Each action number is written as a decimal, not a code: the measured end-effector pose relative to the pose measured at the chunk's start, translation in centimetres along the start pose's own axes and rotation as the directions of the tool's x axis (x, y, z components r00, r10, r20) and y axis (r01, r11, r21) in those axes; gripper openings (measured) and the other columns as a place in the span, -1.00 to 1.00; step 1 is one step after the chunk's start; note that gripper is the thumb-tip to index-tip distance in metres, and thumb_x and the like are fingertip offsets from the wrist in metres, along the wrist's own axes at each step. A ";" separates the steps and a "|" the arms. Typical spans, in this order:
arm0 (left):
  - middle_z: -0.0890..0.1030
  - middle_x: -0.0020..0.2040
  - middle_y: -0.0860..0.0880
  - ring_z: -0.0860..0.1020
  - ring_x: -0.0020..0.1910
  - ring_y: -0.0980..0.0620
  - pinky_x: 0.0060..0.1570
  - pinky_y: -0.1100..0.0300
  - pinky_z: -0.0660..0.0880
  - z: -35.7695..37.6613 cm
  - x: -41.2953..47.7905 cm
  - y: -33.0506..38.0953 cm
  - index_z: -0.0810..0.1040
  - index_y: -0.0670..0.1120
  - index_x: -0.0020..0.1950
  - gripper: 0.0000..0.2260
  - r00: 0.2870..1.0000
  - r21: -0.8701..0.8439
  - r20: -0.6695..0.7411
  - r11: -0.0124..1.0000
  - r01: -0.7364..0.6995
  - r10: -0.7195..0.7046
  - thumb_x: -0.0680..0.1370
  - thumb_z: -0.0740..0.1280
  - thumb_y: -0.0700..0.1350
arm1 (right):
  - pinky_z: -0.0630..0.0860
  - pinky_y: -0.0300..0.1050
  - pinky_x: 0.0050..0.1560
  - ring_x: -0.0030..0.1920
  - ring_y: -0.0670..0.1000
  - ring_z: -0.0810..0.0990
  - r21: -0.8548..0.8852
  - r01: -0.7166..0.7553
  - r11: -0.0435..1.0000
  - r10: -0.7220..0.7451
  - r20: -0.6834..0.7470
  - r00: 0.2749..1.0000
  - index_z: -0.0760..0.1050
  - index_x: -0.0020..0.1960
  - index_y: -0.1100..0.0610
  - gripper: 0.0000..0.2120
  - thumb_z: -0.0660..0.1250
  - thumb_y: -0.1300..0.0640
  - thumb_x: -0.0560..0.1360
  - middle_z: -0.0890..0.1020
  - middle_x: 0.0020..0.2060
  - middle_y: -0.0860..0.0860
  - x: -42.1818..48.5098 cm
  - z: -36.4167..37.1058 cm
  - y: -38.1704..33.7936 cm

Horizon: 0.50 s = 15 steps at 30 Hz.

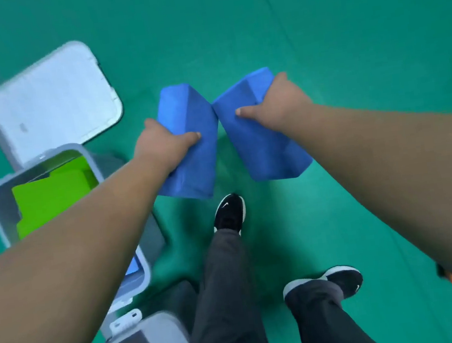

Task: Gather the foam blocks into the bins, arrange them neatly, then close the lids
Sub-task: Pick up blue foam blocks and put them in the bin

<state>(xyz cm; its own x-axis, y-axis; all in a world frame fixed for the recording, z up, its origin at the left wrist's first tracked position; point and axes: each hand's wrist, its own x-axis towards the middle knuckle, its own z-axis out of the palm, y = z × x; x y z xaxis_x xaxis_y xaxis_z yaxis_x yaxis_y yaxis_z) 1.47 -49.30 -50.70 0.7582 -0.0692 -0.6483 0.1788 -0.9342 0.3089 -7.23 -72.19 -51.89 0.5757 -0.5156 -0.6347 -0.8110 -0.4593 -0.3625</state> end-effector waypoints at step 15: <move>0.52 0.34 -0.26 0.53 0.30 -0.30 0.23 -0.12 0.48 -16.3 -5.4 -32.7 0.33 -0.21 0.34 -0.24 0.691 -0.488 -0.370 0.763 0.424 -0.621 0.40 0.54 0.24 | 0.42 -0.05 0.03 0.26 0.16 0.56 -0.109 0.487 0.867 -0.435 0.314 0.844 0.29 0.43 0.24 -0.03 0.52 -0.40 0.33 0.53 0.28 0.11 -10.9 20.0 -33.4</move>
<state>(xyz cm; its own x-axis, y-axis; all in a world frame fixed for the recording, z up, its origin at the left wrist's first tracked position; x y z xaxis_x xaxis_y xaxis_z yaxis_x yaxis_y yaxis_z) 1.74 -12.66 -45.98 0.6449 0.6618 -0.3823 0.7640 -0.5710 0.3003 11.48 -36.84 -46.52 0.8055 -0.0082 -0.5926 -0.4109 -0.7282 -0.5485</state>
